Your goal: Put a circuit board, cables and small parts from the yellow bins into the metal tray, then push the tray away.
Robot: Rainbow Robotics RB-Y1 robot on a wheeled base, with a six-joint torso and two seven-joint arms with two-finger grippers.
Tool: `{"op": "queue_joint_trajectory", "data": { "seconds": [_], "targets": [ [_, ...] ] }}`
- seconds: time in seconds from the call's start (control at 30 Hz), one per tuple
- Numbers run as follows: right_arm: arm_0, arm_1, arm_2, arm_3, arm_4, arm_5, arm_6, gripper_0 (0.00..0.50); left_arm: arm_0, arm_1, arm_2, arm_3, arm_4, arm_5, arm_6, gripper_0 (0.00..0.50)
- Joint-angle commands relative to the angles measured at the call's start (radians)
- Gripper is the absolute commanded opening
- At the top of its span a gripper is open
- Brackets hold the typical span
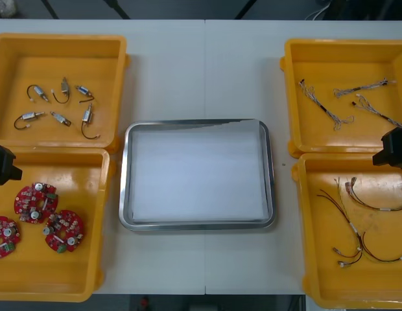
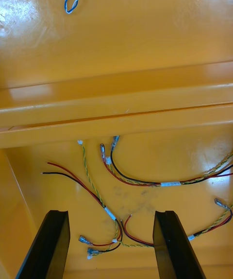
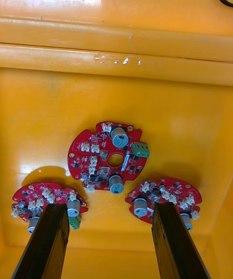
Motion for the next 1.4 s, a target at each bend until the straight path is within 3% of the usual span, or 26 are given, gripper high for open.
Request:
{"op": "queue_joint_trajectory", "data": {
  "seconds": [0.03,1.4],
  "targets": [
    [0.011,-0.041,-0.033,-0.004,0.007,-0.004,0.019,0.500,0.013,0.022,0.026,-0.015,-0.010,-0.008,0.019,0.500],
    [0.011,-0.041,-0.033,-0.004,0.007,-0.004,0.019,0.500,0.013,0.022,0.026,-0.015,-0.010,-0.008,0.019,0.500]
  ]
}}
